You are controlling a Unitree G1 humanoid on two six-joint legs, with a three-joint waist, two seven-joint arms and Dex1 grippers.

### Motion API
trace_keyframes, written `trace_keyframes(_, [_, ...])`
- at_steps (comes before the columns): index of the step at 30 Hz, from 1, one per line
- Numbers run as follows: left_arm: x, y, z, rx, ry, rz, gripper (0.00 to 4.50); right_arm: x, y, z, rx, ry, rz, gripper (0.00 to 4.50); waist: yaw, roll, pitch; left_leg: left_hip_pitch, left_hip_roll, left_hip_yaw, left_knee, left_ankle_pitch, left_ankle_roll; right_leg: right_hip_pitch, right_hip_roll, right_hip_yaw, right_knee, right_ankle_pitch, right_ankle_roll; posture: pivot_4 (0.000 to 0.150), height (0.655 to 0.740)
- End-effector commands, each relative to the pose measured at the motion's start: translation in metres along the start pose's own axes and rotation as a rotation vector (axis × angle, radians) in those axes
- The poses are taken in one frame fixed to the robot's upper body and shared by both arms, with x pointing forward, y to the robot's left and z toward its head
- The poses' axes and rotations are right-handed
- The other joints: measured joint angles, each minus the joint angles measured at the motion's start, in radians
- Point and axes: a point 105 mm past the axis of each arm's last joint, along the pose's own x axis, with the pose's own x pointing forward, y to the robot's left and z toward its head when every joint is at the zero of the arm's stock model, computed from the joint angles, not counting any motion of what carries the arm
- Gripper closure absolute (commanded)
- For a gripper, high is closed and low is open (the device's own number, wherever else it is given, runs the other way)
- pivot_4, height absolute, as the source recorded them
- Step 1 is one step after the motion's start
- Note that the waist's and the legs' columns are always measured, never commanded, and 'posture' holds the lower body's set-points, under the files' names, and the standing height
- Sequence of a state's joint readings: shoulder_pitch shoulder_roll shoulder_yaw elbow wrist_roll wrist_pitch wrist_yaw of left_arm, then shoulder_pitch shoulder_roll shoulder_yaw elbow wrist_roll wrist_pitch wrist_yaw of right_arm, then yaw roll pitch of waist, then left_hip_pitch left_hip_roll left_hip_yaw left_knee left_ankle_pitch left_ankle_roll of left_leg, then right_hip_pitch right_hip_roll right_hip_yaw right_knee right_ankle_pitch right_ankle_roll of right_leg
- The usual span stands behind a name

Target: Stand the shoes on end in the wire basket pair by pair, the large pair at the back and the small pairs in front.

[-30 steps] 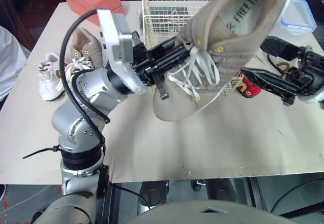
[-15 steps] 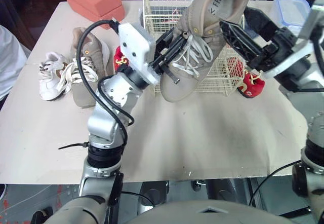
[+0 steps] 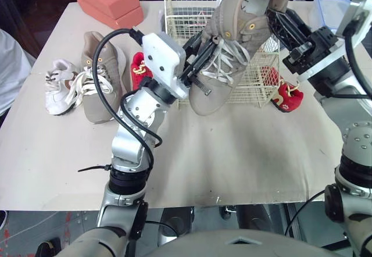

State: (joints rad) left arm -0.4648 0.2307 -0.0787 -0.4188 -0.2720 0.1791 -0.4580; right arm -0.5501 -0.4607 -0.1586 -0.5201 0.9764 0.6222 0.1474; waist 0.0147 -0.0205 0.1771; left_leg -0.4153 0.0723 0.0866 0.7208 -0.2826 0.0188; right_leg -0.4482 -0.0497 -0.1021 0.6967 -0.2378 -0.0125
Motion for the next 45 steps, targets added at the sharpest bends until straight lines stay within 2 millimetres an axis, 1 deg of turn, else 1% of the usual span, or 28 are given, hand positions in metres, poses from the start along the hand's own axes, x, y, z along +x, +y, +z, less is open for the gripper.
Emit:
trace_keyframes(1, [0.000, -0.010, 0.021, -0.057, -0.093, -0.084, 3.17, 0.004, 0.009, 0.009, -0.014, -0.026, 0.052, 4.50, 0.000, 0.000, 0.000, 0.000, 0.000, 0.000, 0.000, 0.000, 0.000, 0.000, 0.000, 0.000, 0.000, 0.000, 0.000, 0.150, 0.6860])
trace_keyframes(3, [-0.004, -0.014, 0.025, -0.136, -0.115, -0.139, 2.08, 0.005, 0.010, 0.016, -0.015, -0.048, 0.069, 4.50, 0.000, 0.000, 0.000, 0.000, 0.000, 0.000, 0.000, 0.000, 0.000, 0.000, 0.000, 0.000, 0.000, 0.000, 0.000, 0.150, 0.6860])
trace_keyframes(5, [-0.008, -0.017, 0.029, -0.178, -0.122, -0.177, 1.52, 0.004, 0.016, 0.027, -0.007, -0.085, 0.104, 4.50, 0.000, 0.000, 0.000, 0.000, 0.000, 0.000, 0.000, 0.000, 0.000, 0.000, 0.000, 0.000, 0.000, 0.000, 0.000, 0.150, 0.6860])
trace_keyframes(6, [-0.010, -0.017, 0.030, -0.180, -0.120, -0.183, 1.06, 0.004, 0.020, 0.033, -0.001, -0.105, 0.121, 4.50, -0.001, 0.000, 0.000, 0.000, 0.000, 0.000, 0.000, 0.000, 0.000, 0.000, 0.000, 0.000, 0.000, 0.000, 0.000, 0.150, 0.6860])
trace_keyframes(7, [-0.012, -0.016, 0.030, -0.180, -0.118, -0.183, 1.01, 0.004, 0.022, 0.037, 0.003, -0.120, 0.131, 4.50, -0.001, 0.000, 0.000, 0.000, 0.000, 0.000, 0.000, 0.000, 0.000, 0.000, 0.000, 0.000, 0.000, 0.000, 0.000, 0.150, 0.6860])
trace_keyframes(8, [-0.013, -0.015, 0.030, -0.186, -0.114, -0.180, 0.65, 0.004, 0.023, 0.040, 0.008, -0.131, 0.137, 4.50, -0.002, 0.000, 0.000, 0.000, 0.000, 0.000, 0.000, 0.000, 0.000, 0.000, 0.000, 0.000, 0.000, 0.000, 0.000, 0.150, 0.6860])
trace_keyframes(9, [-0.015, -0.014, 0.030, -0.188, -0.109, -0.176, 0.15, 0.005, 0.023, 0.044, 0.006, -0.144, 0.137, 4.50, -0.002, 0.000, 0.000, 0.000, 0.000, 0.000, 0.000, 0.000, 0.000, 0.000, 0.001, 0.000, 0.000, 0.000, 0.000, 0.150, 0.6860])
trace_keyframes(10, [-0.017, -0.013, 0.030, -0.188, -0.102, -0.173, 0.02, 0.005, 0.022, 0.047, 0.004, -0.155, 0.135, 4.50, -0.001, 0.000, 0.000, 0.000, 0.000, 0.000, 0.000, 0.000, 0.000, 0.000, 0.001, 0.000, 0.000, 0.000, 0.000, 0.150, 0.6860])
trace_keyframes(15, [-0.030, -0.006, 0.028, -0.191, -0.049, -0.175, 0.02, 0.015, 0.011, 0.071, -0.018, -0.272, 0.055, 4.50, -0.002, 0.000, 0.000, 0.000, 0.000, 0.000, 0.000, 0.000, 0.000, 0.000, 0.001, 0.000, 0.000, 0.000, 0.000, 0.150, 0.6860])
trace_keyframes(17, [-0.035, -0.002, 0.027, -0.184, -0.014, -0.190, 0.02, 0.018, 0.002, 0.083, -0.035, -0.346, -0.001, 4.50, -0.002, 0.000, 0.000, 0.000, 0.000, 0.000, 0.000, 0.000, 0.000, 0.000, 0.001, 0.000, 0.000, 0.000, 0.000, 0.150, 0.6860])
trace_keyframes(18, [-0.039, 0.004, 0.028, -0.168, 0.006, -0.187, 0.02, 0.020, -0.005, 0.092, -0.051, -0.396, -0.042, 4.50, -0.002, 0.000, 0.000, 0.000, 0.000, 0.000, 0.000, 0.000, 0.000, 0.000, 0.001, 0.000, 0.000, 0.000, 0.000, 0.150, 0.6860])
trace_keyframes(20, [-0.043, 0.012, 0.030, -0.144, 0.037, -0.181, 0.02, 0.023, -0.015, 0.105, -0.082, -0.467, -0.099, 4.50, -0.002, 0.000, 0.000, 0.000, 0.000, 0.000, 0.000, 0.000, 0.000, -0.001, 0.001, 0.000, 0.000, 0.000, 0.000, 0.150, 0.6860])
trace_keyframes(23, [-0.049, 0.024, 0.037, -0.115, 0.074, -0.173, 0.02, 0.030, -0.032, 0.125, -0.175, -0.593, -0.206, 4.50, -0.002, 0.001, 0.000, -0.001, 0.000, 0.000, -0.001, 0.000, 0.000, -0.001, 0.001, 0.000, -0.001, 0.000, 0.000, 0.150, 0.6860])
trace_keyframes(27, [-0.052, 0.032, 0.046, -0.094, 0.100, -0.152, 0.02, 0.038, -0.045, 0.139, -0.270, -0.719, -0.295, 4.50, -0.002, 0.001, 0.000, -0.001, 0.001, 0.001, -0.002, 0.000, 0.000, -0.002, 0.001, 0.001, -0.001, 0.000, 0.000, 0.150, 0.6860])
trace_keyframes(31, [-0.055, 0.032, 0.053, -0.088, 0.120, -0.152, 0.02, 0.052, -0.046, 0.136, -0.326, -0.768, -0.297, 4.50, -0.005, 0.001, 0.001, -0.001, 0.001, 0.002, -0.002, 0.000, -0.001, -0.002, 0.000, 0.001, -0.001, 0.000, 0.000, 0.150, 0.6860])
trace_keyframes(34, [-0.057, 0.034, 0.059, -0.109, 0.119, -0.132, 0.02, 0.063, -0.045, 0.121, -0.378, -0.752, -0.263, 4.50, -0.007, 0.001, 0.001, -0.001, 0.001, 0.002, -0.002, 0.000, -0.001, -0.003, 0.000, 0.001, -0.001, 0.000, 0.000, 0.150, 0.6860])
trace_keyframes(38, [-0.059, 0.033, 0.065, -0.134, 0.124, -0.115, 0.02, 0.069, -0.048, 0.104, -0.437, -0.733, -0.234, 4.50, -0.008, 0.001, 0.001, -0.001, 0.001, 0.002, -0.002, 0.000, -0.001, -0.003, 0.000, 0.001, 0.000, 0.000, 0.000, 0.150, 0.6860])
trace_keyframes(42, [-0.061, 0.034, 0.071, -0.157, 0.119, -0.078, 0.02, 0.072, -0.053, 0.091, -0.490, -0.705, -0.215, 4.50, -0.006, 0.001, 0.001, -0.001, 0.001, 0.002, -0.002, 0.000, -0.001, -0.003, -0.001, 0.001, 0.000, 0.000, 0.000, 0.150, 0.6860])
trace_keyframes(45, [-0.065, 0.034, 0.071, -0.170, 0.140, -0.053, 0.02, 0.075, -0.052, 0.083, -0.533, -0.685, -0.191, 4.50, -0.006, 0.001, 0.001, -0.001, 0.001, 0.002, -0.002, 0.000, -0.001, -0.003, -0.001, 0.002, 0.000, 0.000, 0.000, 0.150, 0.6860])
